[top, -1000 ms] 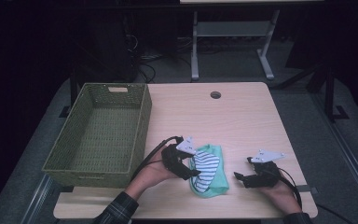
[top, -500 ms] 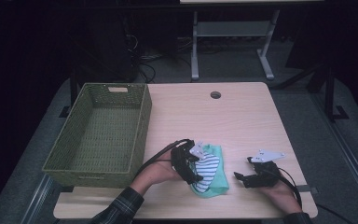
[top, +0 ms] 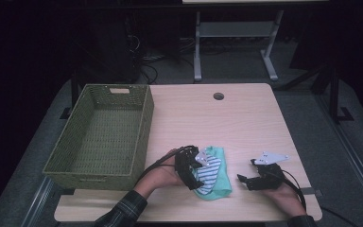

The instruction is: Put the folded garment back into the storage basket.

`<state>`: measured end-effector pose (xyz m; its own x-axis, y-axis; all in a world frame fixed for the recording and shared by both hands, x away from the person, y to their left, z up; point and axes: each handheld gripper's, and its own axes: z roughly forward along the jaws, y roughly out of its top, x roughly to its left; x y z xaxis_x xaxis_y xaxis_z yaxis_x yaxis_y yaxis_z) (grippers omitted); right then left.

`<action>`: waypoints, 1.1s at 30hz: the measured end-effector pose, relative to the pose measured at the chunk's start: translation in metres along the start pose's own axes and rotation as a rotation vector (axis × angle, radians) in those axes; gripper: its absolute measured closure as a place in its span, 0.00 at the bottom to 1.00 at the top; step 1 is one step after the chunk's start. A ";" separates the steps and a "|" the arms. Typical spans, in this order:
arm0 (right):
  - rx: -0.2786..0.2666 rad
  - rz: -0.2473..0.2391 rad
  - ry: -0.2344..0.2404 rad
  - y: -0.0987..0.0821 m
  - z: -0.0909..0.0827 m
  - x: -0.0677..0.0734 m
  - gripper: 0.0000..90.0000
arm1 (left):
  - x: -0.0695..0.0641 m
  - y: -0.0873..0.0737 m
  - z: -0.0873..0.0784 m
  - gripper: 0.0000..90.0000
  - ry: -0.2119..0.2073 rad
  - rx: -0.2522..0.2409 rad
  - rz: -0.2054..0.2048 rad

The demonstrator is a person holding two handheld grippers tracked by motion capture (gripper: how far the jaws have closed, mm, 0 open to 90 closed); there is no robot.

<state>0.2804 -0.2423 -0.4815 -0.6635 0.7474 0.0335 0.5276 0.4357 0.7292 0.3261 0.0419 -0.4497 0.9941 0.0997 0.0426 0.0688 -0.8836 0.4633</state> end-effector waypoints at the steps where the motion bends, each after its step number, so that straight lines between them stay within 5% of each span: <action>1: 0.000 0.000 0.000 0.000 0.000 0.000 0.19 | 0.000 -0.001 0.001 0.17 -0.001 -0.003 -0.007; 17: 0.000 0.001 0.000 0.000 0.000 0.000 0.19 | 0.003 0.003 0.001 0.27 -0.048 0.037 -0.016; 23: 0.000 0.001 0.000 0.000 0.000 0.000 0.19 | 0.002 0.004 -0.003 0.49 -0.055 0.035 -0.008; 27: 0.001 0.001 0.000 0.000 0.000 0.000 0.19 | 0.003 0.003 -0.005 0.72 -0.050 0.027 -0.014; 33: 0.000 0.002 -0.001 0.000 0.000 0.000 0.19 | 0.005 0.002 -0.005 0.80 -0.047 0.016 -0.041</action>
<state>0.2801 -0.2422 -0.4816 -0.6623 0.7485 0.0344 0.5286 0.4343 0.7294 0.3304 0.0430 -0.4442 0.9933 0.1144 -0.0177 0.1101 -0.8864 0.4495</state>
